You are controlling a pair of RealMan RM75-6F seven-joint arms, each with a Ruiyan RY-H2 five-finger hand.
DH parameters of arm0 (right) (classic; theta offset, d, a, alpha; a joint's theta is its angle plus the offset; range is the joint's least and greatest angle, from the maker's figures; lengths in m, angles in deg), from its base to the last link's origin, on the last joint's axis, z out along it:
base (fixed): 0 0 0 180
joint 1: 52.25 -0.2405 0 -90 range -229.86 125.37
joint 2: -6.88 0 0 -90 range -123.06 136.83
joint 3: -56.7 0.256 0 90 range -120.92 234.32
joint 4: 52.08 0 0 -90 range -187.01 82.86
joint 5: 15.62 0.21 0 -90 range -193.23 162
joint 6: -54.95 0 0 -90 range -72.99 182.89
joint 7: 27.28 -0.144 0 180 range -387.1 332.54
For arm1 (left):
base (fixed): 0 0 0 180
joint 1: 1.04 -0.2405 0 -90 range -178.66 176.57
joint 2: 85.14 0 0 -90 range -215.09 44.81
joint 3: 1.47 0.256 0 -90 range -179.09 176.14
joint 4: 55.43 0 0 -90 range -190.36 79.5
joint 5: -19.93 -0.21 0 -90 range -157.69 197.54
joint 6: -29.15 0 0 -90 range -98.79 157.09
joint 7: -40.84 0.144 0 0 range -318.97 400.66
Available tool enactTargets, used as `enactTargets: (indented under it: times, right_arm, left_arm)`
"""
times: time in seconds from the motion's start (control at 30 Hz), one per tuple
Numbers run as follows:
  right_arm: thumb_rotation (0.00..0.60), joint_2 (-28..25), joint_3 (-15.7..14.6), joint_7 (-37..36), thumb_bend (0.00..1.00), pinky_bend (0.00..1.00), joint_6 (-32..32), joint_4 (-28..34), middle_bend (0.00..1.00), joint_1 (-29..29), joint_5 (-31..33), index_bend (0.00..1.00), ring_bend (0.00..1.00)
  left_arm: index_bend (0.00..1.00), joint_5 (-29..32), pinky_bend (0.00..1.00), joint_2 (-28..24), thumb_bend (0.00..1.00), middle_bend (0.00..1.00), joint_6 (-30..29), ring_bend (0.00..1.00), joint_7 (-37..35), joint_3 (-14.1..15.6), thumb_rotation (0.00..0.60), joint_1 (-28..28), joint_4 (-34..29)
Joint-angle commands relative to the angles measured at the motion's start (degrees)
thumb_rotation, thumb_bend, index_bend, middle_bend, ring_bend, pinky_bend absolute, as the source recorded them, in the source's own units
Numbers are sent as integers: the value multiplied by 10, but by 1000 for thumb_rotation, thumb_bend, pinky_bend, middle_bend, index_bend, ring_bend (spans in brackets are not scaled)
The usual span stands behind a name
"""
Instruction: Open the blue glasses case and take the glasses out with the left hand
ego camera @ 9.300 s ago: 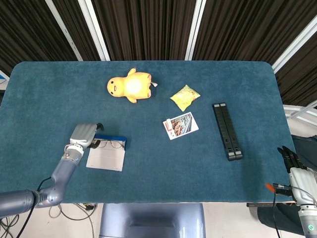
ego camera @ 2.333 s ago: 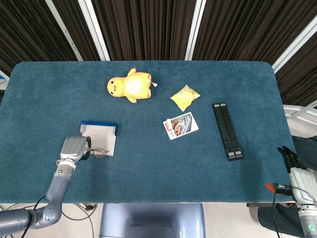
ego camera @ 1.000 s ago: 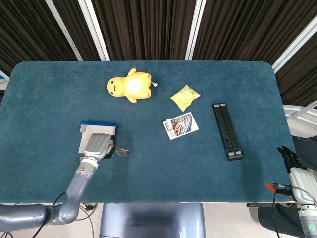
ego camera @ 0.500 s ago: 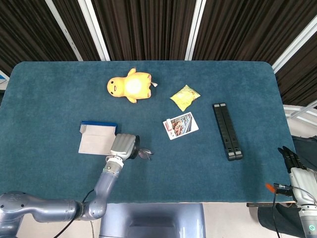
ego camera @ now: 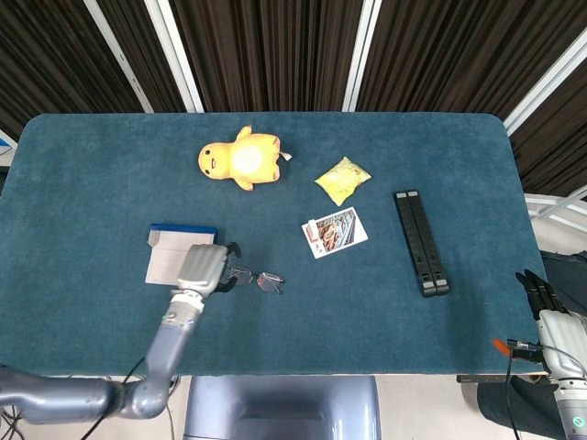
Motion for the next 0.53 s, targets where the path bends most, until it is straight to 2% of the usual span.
enactTargets:
  times: [0.03,0.17,0.23,0.33,0.53]
  right_arm:
    - [600,1,-1,4,155,200,2,-3,0,0,-2,0,0]
    - [600,4,-2,11,155,200,7,-6,0,1,-8,0,0]
    - [600,6,-2,17,155,200,11,-8,0,2,-11,0,0]
    - [600,9,-2,26,155,200,18,-11,0,3,-14,0,0]
    - [600,14,-4,37,155,199,31,-16,0,7,-25,0,0]
  left_arm:
    - [233,-93,474,-93,258,381,-51,320,-71,68,600,-79,-68]
    - [49,-172,222,-166,252,93,-96,67,-108,130,600,-136,-83]
    - [5,-210,128,-200,244,18,-118,9,-132,158,600,-163,-82]
    - [0,-259,31,-238,223,0,-148,0,-161,190,600,-198,-68]
    - [0,-322,0,-270,193,0,-209,0,-197,227,600,-261,-24]
